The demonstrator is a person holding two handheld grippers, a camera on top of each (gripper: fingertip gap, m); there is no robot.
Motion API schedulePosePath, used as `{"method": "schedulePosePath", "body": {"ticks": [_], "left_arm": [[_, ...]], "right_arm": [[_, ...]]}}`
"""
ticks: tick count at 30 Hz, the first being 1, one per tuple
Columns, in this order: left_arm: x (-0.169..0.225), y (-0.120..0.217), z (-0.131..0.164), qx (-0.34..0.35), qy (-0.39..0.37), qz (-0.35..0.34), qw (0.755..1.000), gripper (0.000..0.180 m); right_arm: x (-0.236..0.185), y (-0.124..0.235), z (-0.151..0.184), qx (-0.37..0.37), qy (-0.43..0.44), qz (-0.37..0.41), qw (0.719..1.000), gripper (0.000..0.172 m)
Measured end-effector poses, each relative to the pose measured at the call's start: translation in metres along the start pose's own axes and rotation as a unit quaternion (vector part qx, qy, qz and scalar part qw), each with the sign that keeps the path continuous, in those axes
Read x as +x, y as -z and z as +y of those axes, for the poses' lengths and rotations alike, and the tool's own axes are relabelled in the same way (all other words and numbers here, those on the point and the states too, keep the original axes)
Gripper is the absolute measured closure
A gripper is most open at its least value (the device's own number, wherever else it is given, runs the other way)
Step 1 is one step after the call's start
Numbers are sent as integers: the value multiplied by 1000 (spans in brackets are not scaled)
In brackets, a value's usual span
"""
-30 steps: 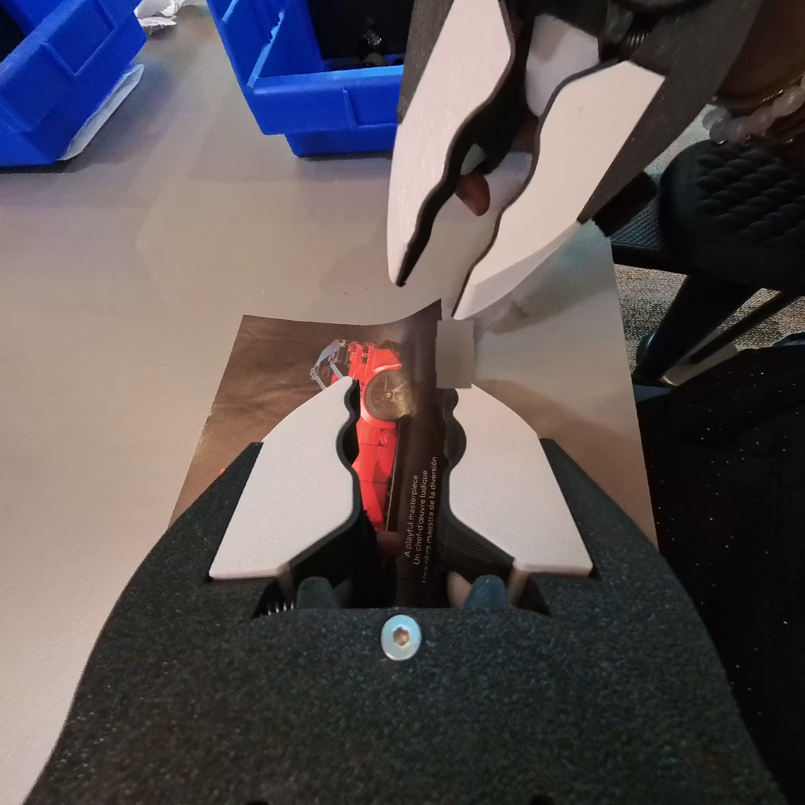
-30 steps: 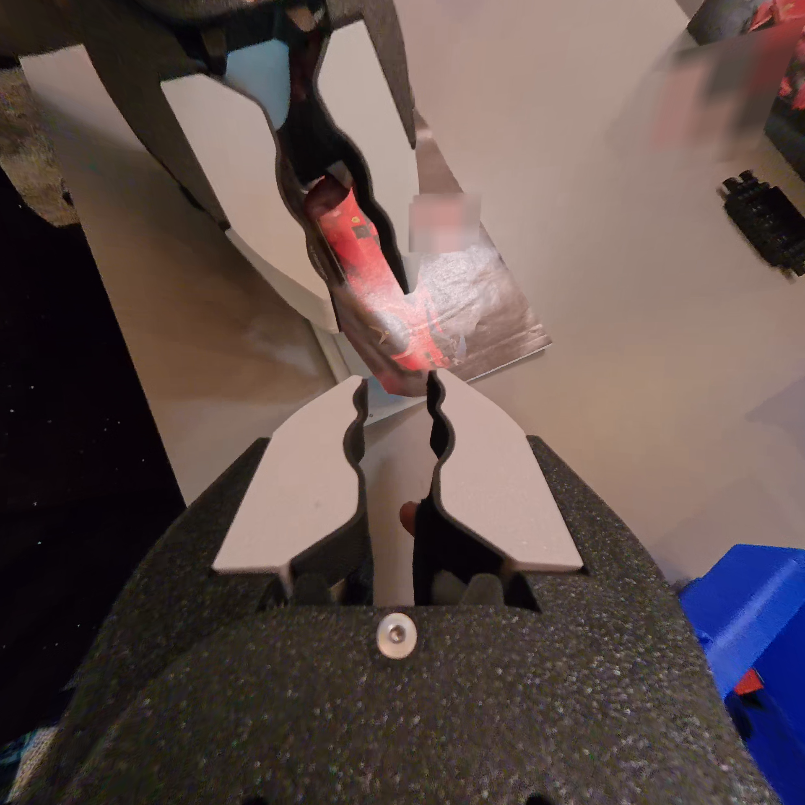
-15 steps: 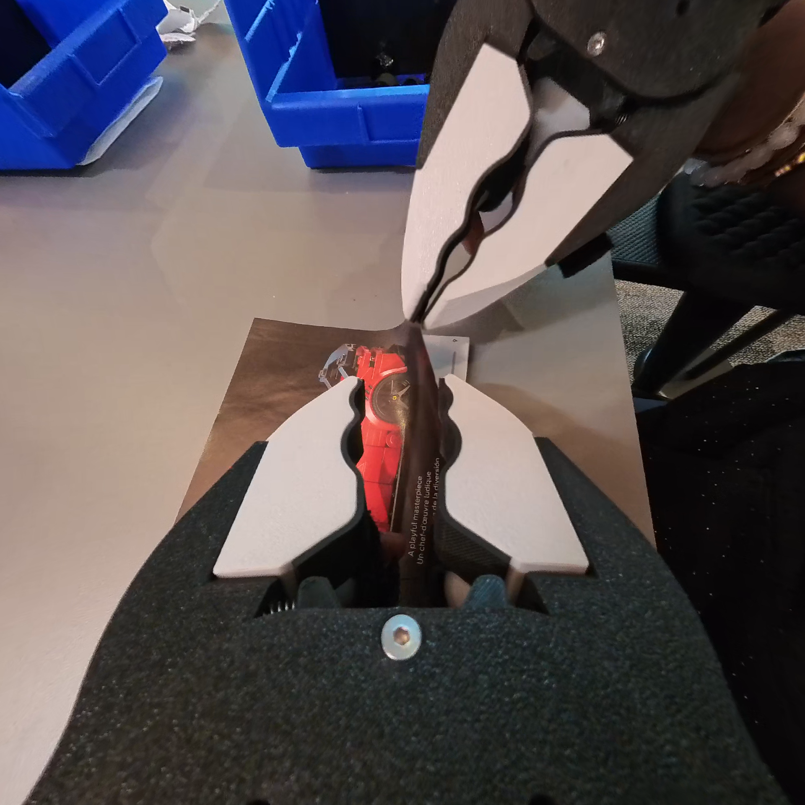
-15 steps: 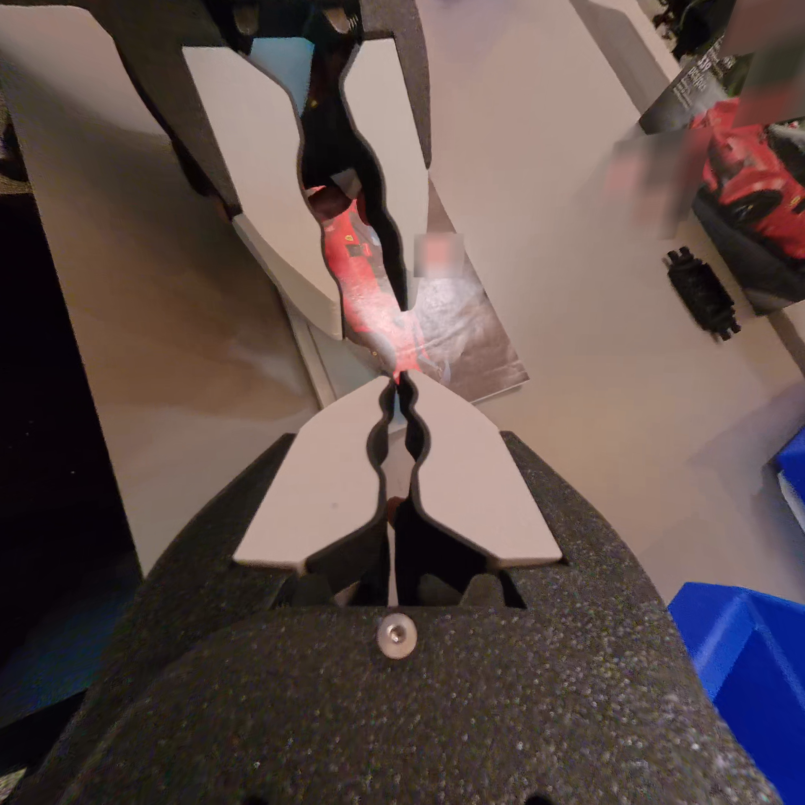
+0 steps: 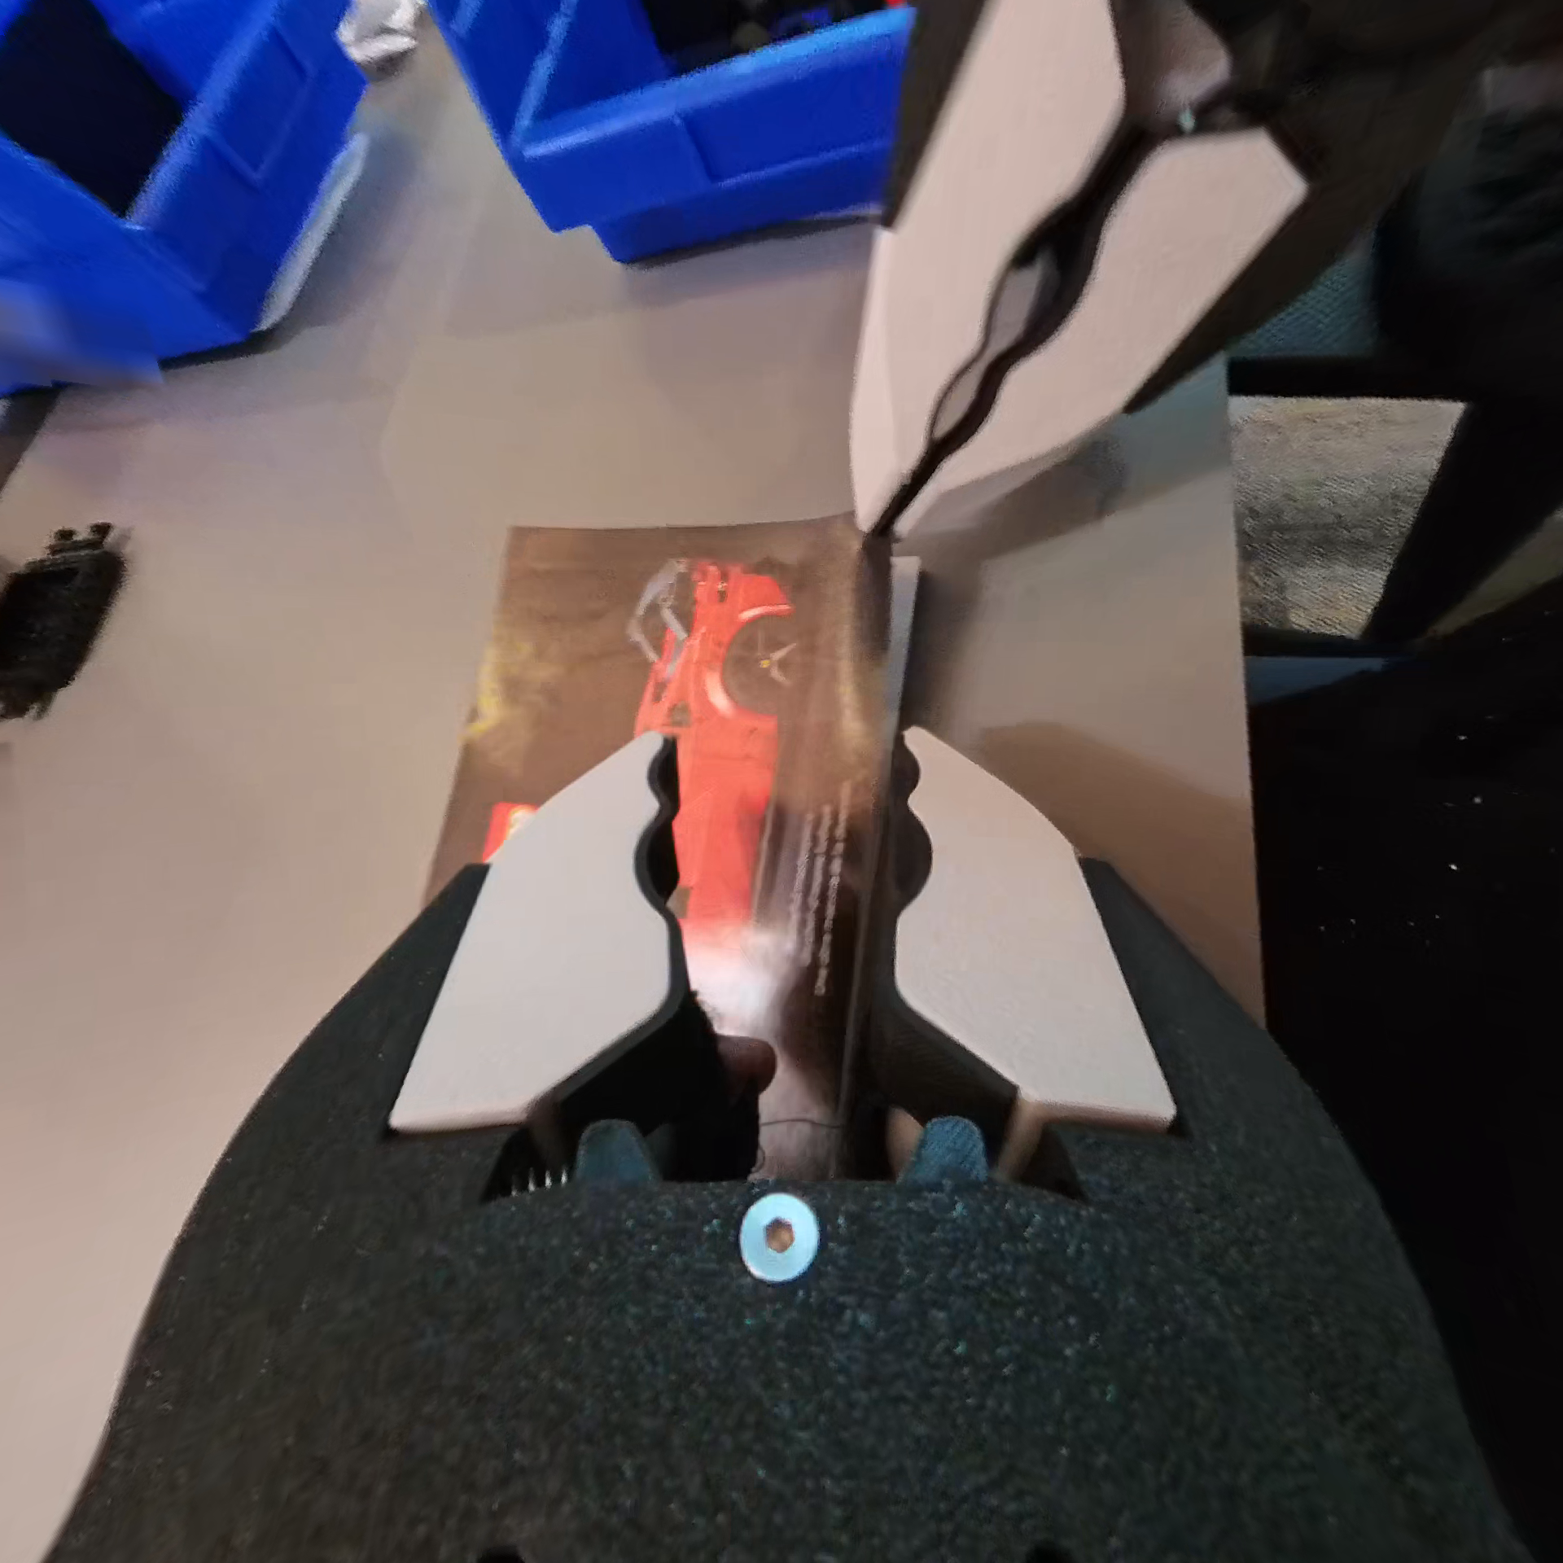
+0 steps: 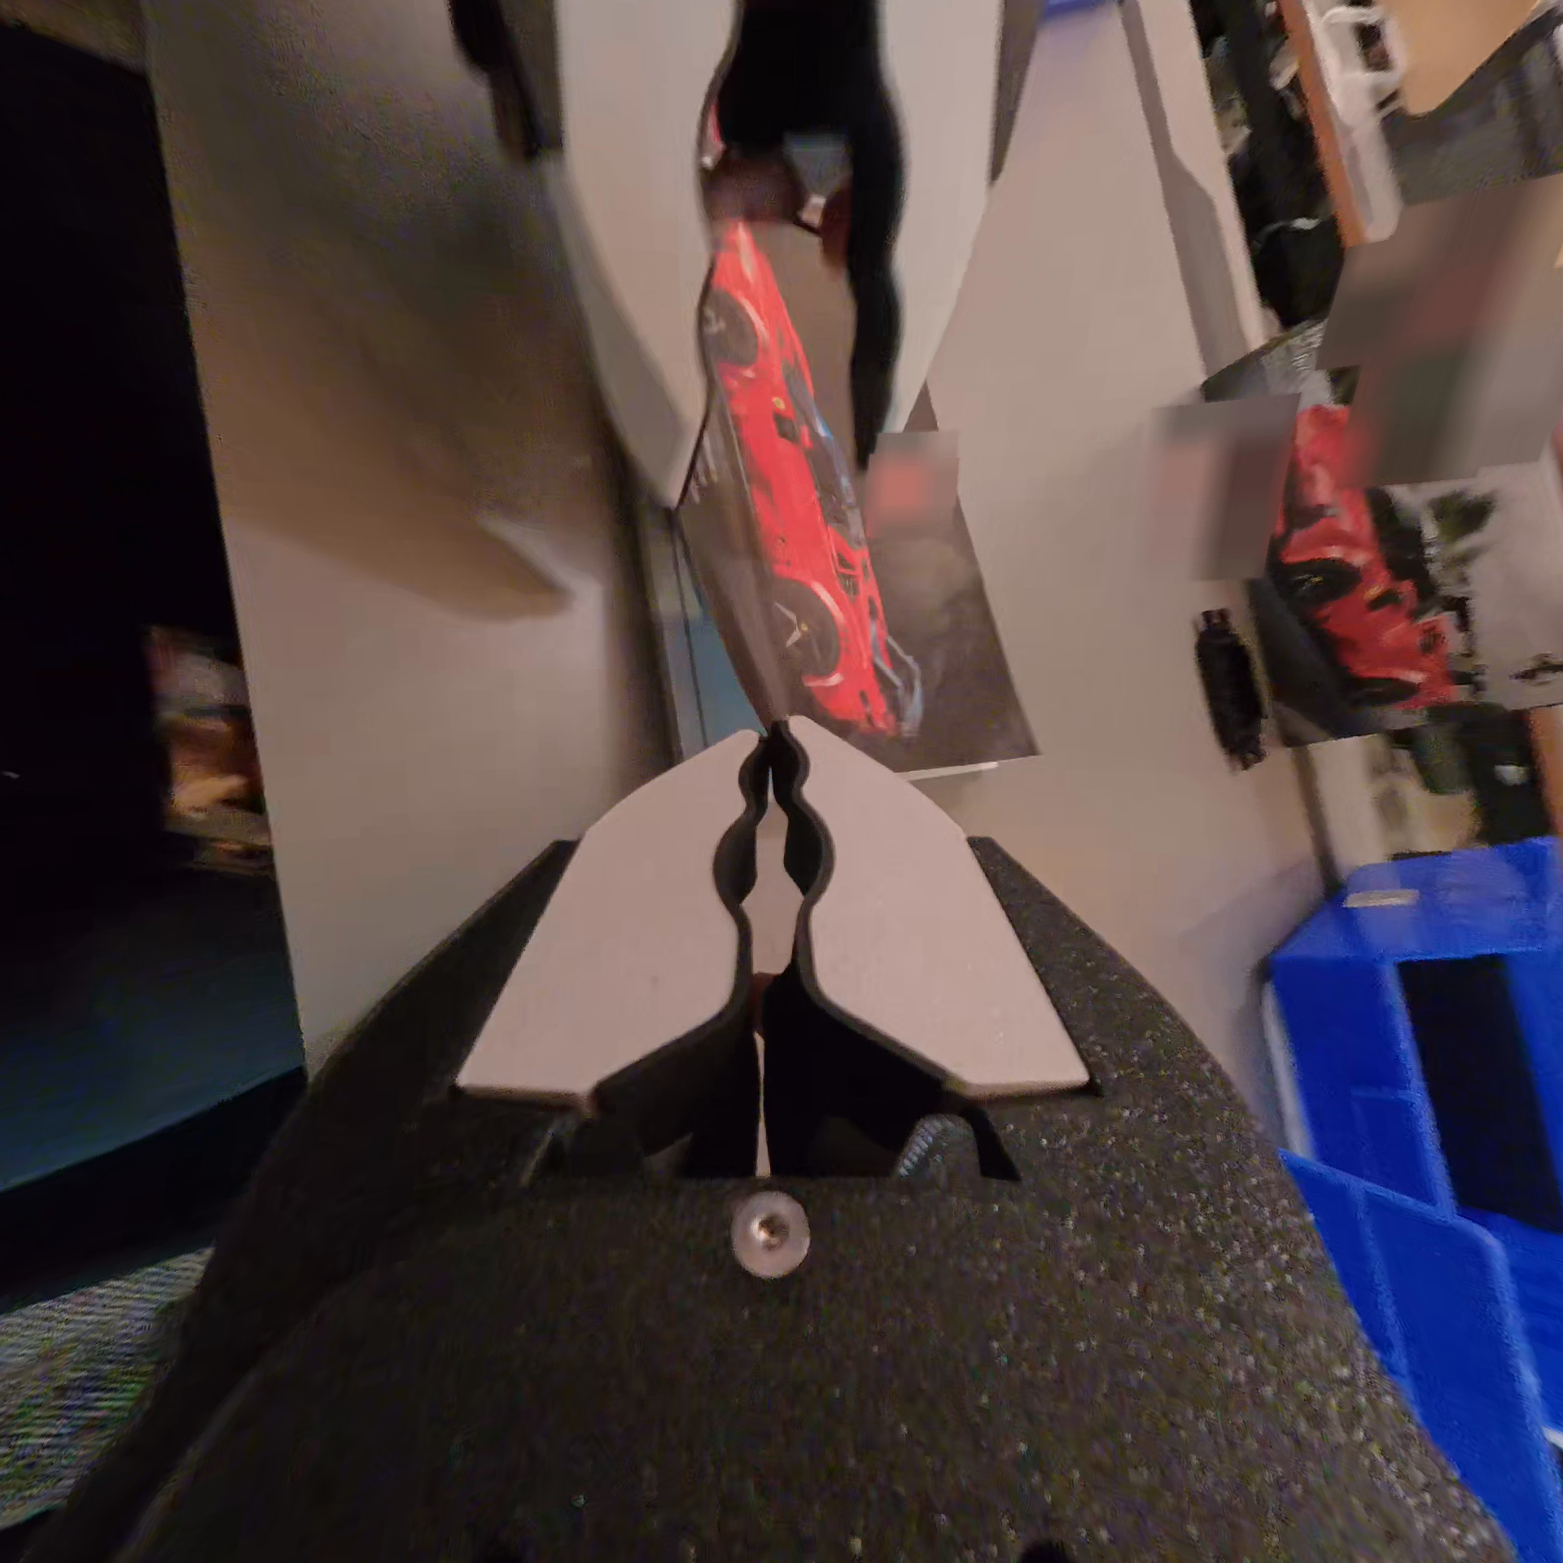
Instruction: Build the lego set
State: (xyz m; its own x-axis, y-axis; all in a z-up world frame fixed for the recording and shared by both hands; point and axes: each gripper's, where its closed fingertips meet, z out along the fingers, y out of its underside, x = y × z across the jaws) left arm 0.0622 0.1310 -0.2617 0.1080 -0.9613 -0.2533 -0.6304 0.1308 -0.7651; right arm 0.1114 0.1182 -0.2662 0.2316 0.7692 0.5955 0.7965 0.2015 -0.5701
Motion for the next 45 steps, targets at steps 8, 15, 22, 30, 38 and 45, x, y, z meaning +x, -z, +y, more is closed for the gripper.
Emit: {"method": "schedulePosePath", "body": {"ticks": [8,15,22,30,38,45], "left_arm": [[-4,65,15,83,59,-176,979,136],[14,59,26,40,-8,-213,976,144],[-13,48,11,34,-30,-211,976,143],[-11,18,-25,51,-28,-136,989,155],[-15,31,-28,106,54,-43,992,170],[-18,37,-24,120,85,-6,989,168]], "right_arm": [[-4,-8,9,-16,64,67,996,171],[6,-5,2,14,25,64,998,171],[29,5,-22,89,-40,95,991,171],[44,8,-56,169,-97,101,976,171],[45,0,-82,242,-149,55,957,170],[45,-7,-81,240,-157,43,957,171]]}}
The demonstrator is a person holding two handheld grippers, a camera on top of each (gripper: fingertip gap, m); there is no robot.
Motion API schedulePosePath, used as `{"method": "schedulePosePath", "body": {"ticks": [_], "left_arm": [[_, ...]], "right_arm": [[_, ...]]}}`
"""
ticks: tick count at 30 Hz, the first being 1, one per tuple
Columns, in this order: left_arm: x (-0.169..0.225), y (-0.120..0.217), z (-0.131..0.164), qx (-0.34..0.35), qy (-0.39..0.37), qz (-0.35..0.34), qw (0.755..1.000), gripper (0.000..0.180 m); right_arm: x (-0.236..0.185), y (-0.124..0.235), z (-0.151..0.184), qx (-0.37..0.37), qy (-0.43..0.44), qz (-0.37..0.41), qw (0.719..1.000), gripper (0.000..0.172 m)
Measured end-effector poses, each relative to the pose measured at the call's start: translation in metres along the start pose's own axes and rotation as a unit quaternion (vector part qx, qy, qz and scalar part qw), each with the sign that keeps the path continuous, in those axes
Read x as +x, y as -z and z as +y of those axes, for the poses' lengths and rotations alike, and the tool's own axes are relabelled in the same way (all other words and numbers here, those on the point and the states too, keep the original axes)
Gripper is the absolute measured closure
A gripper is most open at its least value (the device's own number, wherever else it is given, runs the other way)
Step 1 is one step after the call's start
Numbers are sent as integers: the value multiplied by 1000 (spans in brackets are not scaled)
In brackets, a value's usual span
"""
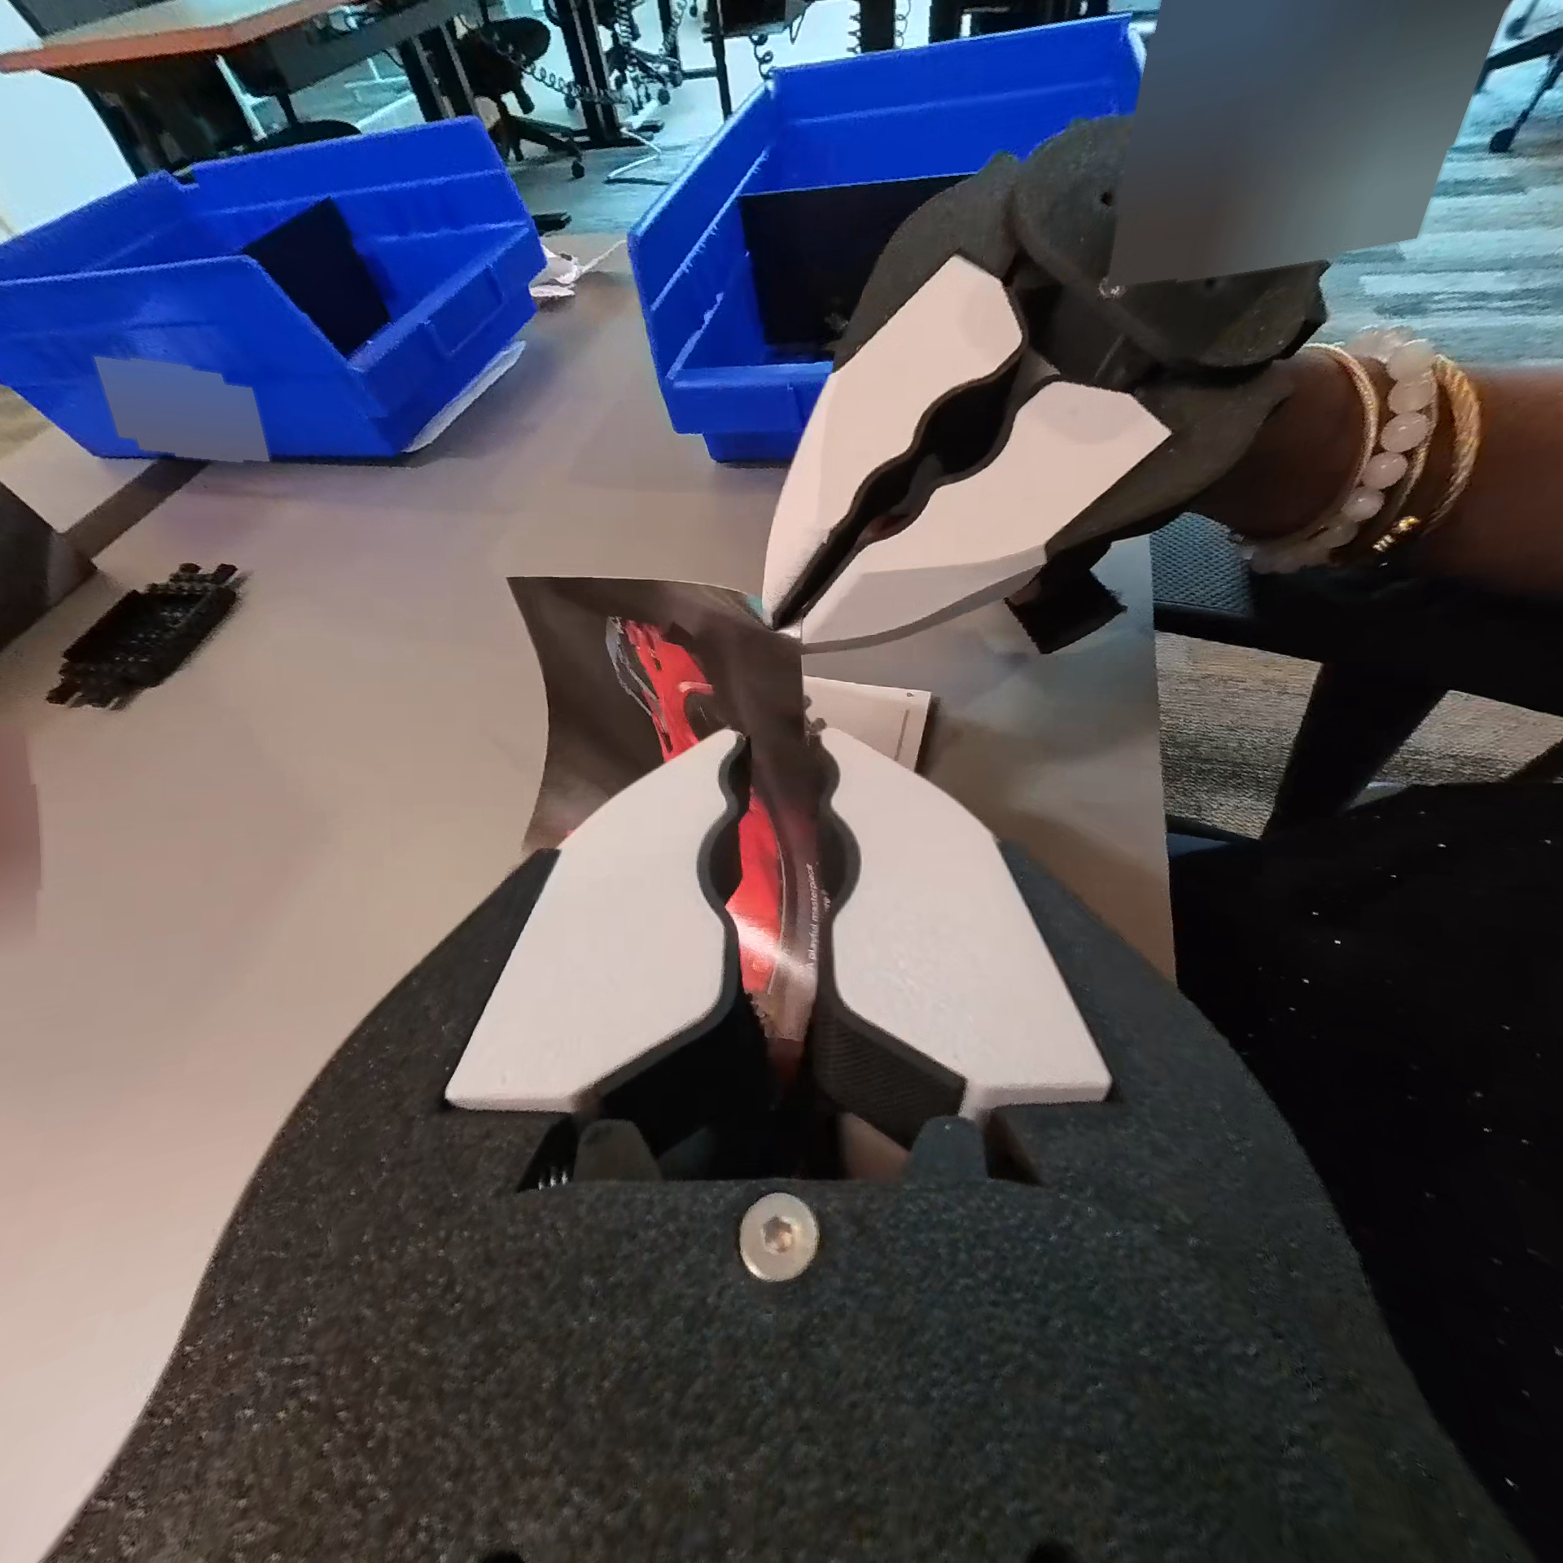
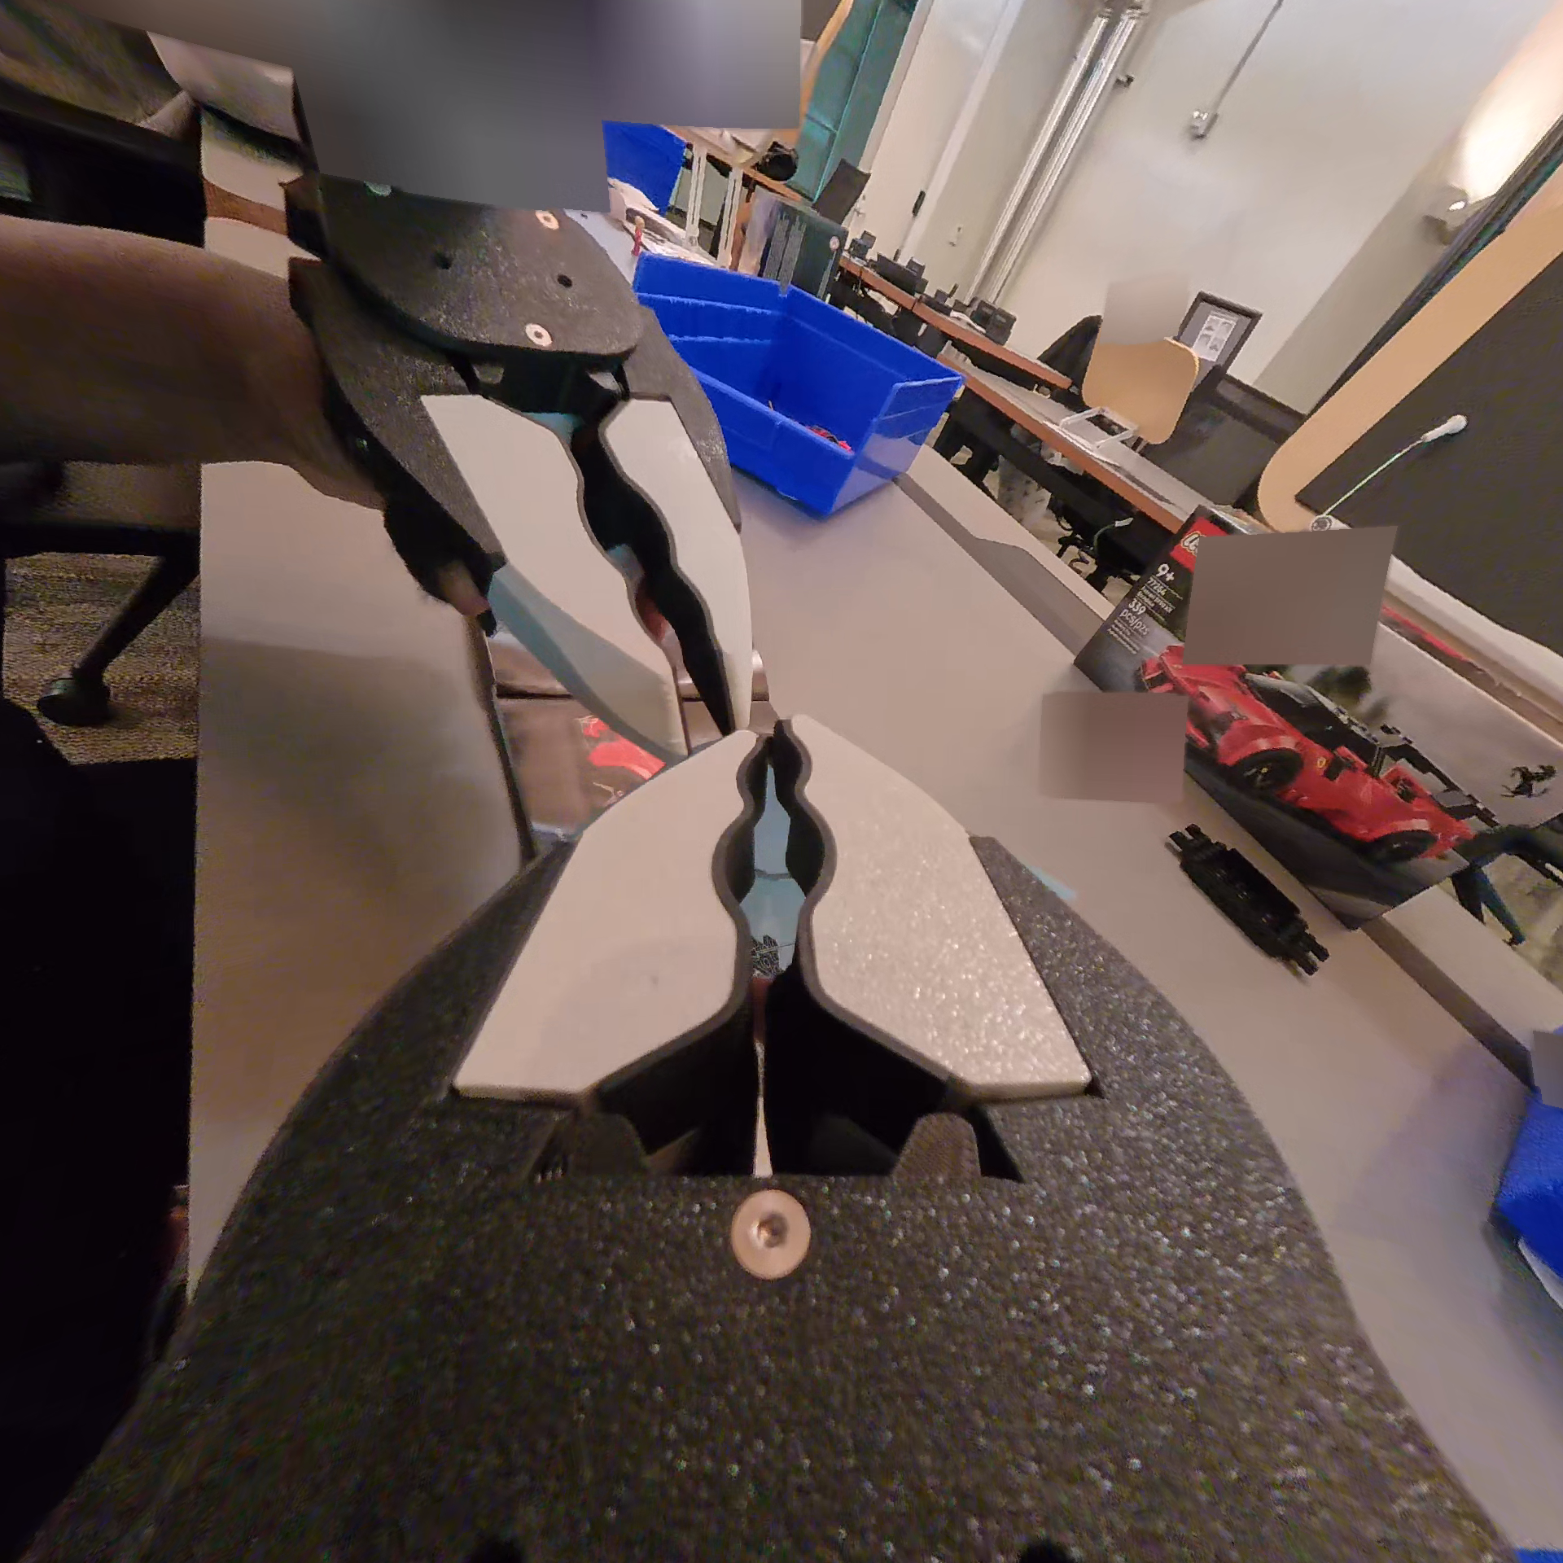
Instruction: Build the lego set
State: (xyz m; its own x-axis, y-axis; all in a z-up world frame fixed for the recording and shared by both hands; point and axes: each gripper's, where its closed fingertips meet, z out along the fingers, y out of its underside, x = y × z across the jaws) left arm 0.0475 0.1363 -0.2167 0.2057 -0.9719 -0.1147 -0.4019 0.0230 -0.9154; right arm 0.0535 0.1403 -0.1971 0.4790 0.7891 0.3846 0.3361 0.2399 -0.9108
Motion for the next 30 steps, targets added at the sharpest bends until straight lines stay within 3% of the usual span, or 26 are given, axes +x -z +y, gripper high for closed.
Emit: {"method": "schedulePosePath", "body": {"ticks": [5,30], "left_arm": [[6,-3,8,-17,6,32,999,159],[0,-5,1,0,9,28,1000,161]], "right_arm": [[0,-1,1,-4,3,-1,1000,170],[3,1,2,-4,2,2,1000,171]]}}
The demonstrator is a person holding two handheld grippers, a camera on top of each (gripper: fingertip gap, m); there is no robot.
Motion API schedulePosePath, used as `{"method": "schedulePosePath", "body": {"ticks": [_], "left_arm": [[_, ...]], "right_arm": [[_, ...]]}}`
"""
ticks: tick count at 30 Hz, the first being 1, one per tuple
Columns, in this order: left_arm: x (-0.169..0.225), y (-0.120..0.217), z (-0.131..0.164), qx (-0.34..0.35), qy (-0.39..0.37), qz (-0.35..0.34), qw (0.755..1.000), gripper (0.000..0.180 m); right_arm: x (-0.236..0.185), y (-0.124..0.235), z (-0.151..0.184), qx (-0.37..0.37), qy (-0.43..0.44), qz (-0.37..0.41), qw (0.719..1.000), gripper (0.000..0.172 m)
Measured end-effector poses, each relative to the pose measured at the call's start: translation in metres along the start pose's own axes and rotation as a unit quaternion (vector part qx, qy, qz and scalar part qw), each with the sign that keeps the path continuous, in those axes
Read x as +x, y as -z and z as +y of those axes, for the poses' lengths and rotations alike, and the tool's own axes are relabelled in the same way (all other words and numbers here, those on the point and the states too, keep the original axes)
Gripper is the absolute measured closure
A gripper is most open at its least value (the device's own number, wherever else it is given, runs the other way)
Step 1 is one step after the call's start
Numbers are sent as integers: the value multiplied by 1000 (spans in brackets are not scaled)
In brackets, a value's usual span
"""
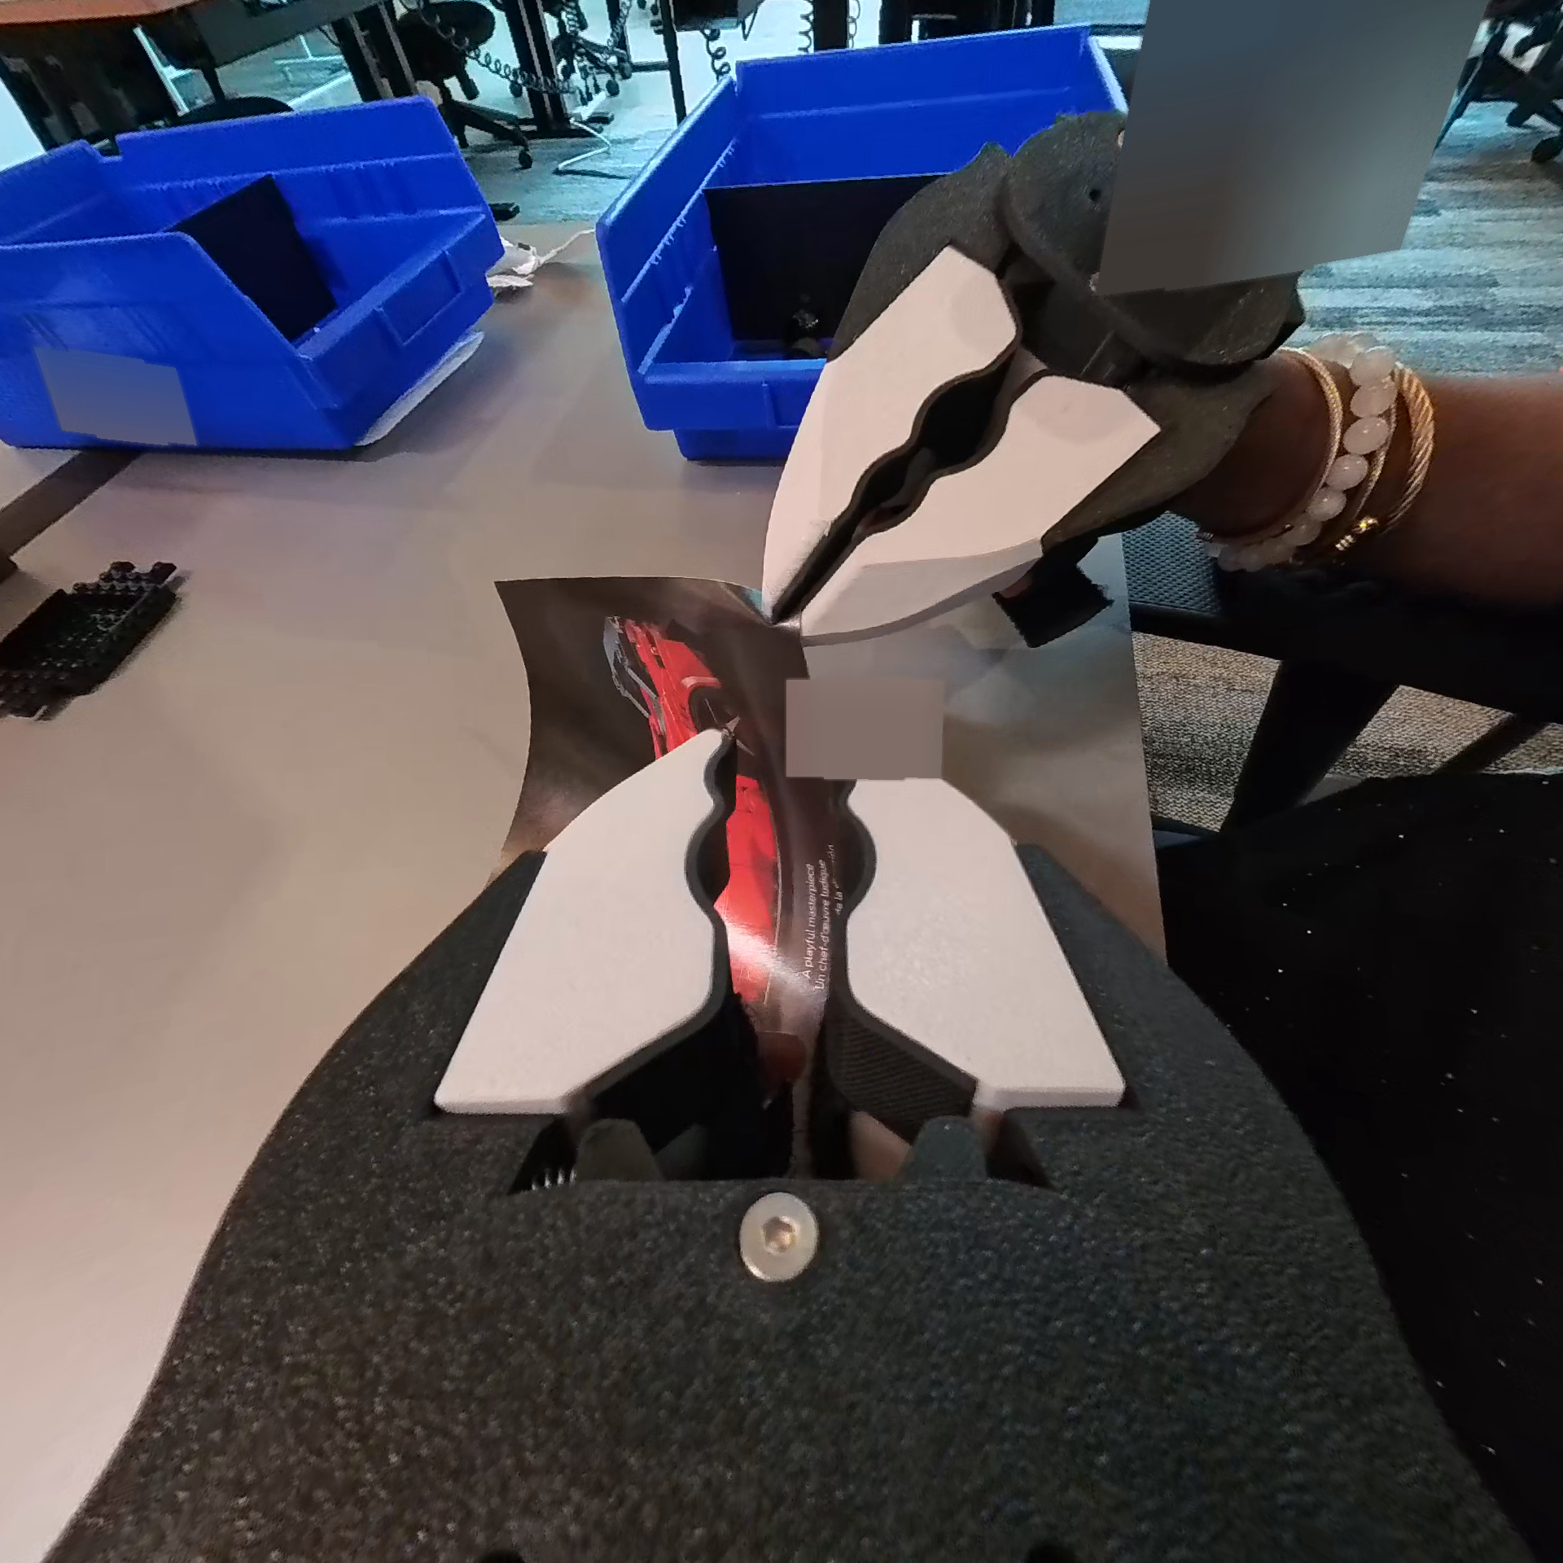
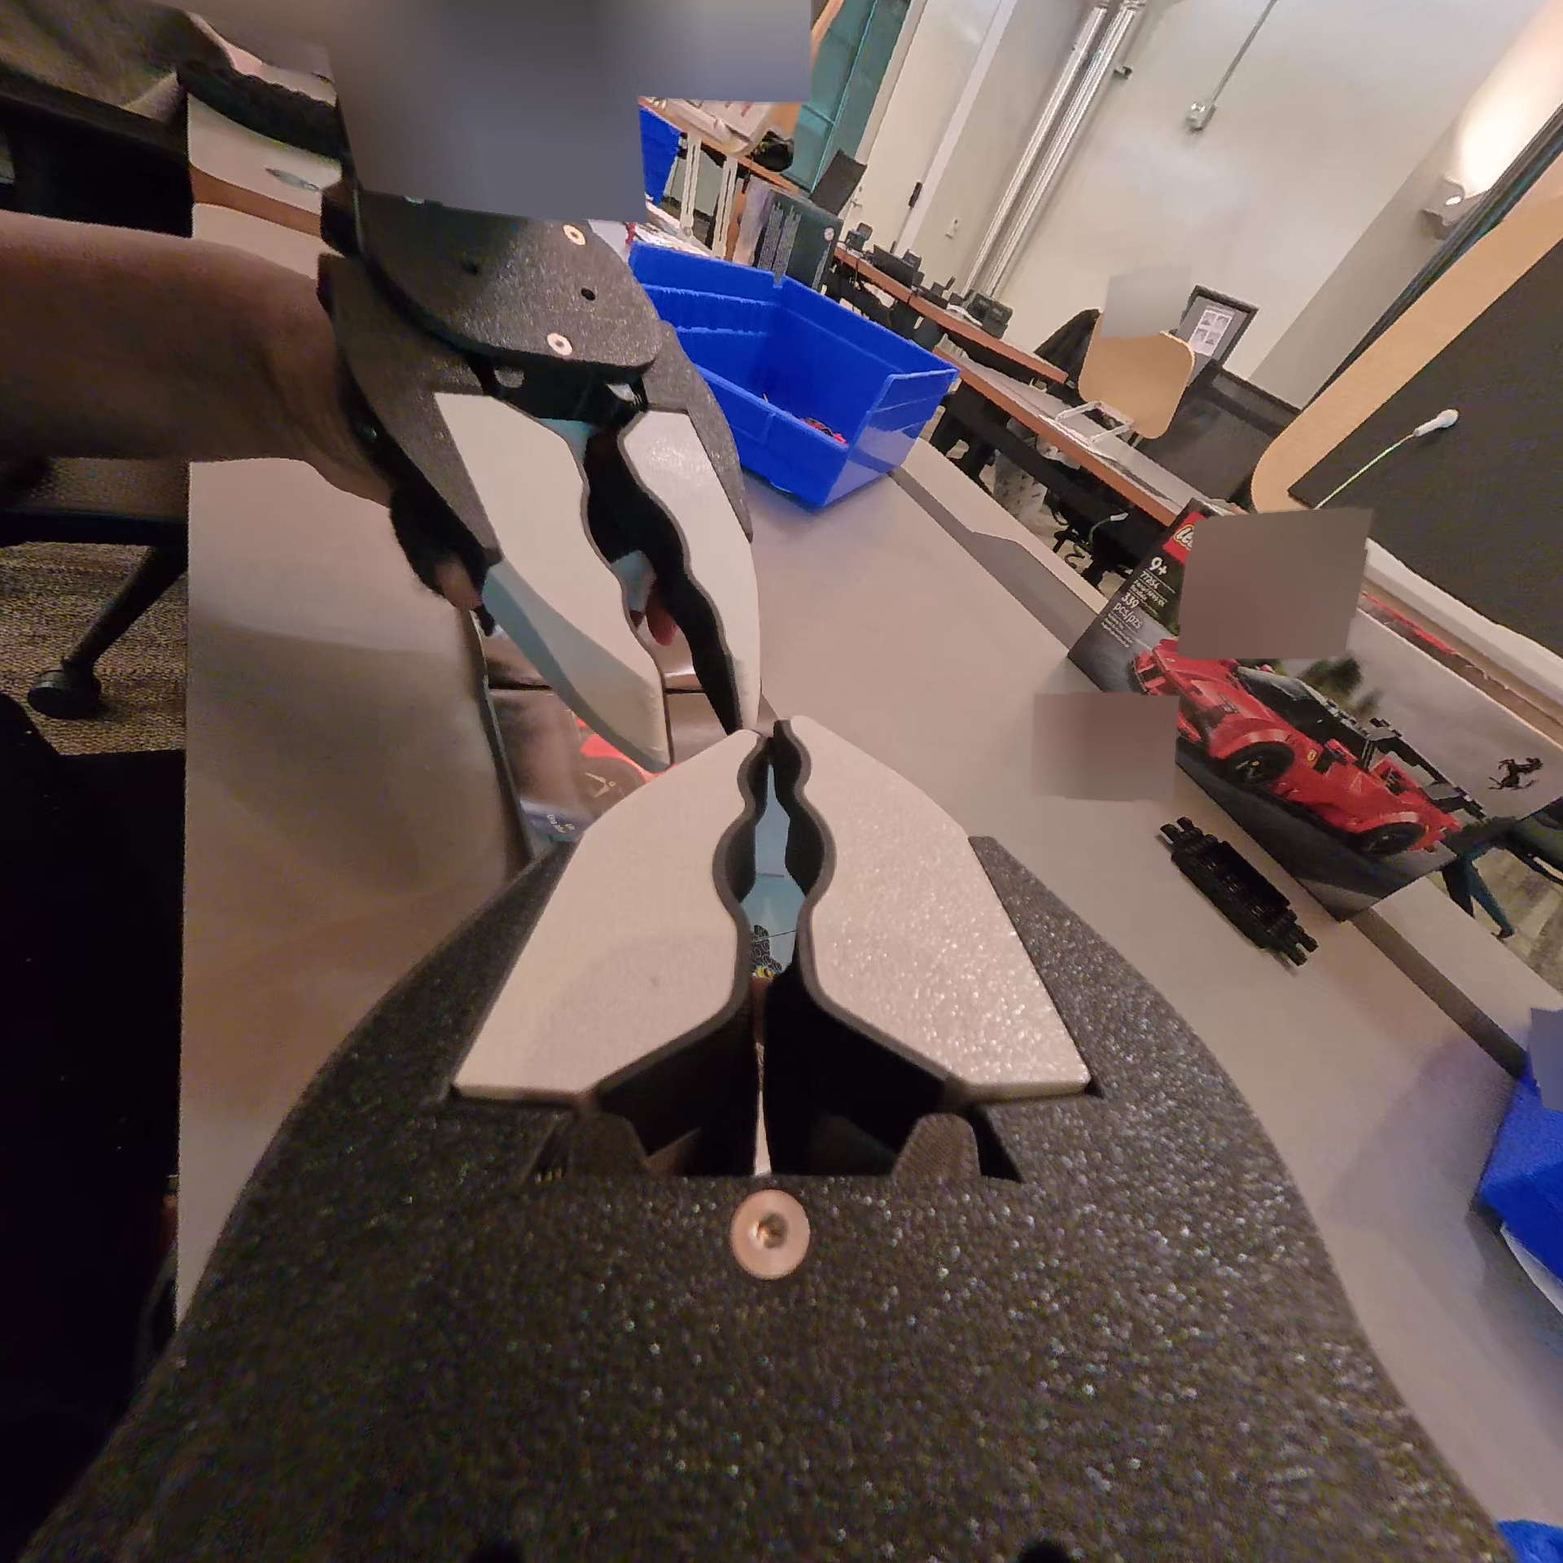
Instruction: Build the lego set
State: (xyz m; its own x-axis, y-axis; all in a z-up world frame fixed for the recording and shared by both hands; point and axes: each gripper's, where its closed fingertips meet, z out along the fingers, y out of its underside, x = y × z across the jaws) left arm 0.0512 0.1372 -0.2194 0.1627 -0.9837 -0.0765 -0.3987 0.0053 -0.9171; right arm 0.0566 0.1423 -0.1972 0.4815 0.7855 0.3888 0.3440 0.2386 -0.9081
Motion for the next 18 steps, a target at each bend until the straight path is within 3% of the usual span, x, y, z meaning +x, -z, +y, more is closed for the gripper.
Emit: {"method": "schedulePosePath", "body": {"ticks": [18], "left_arm": [[-4,-1,1,2,6,-9,1000,160]], "right_arm": [[-1,1,1,-7,9,-1,1000,171]]}}
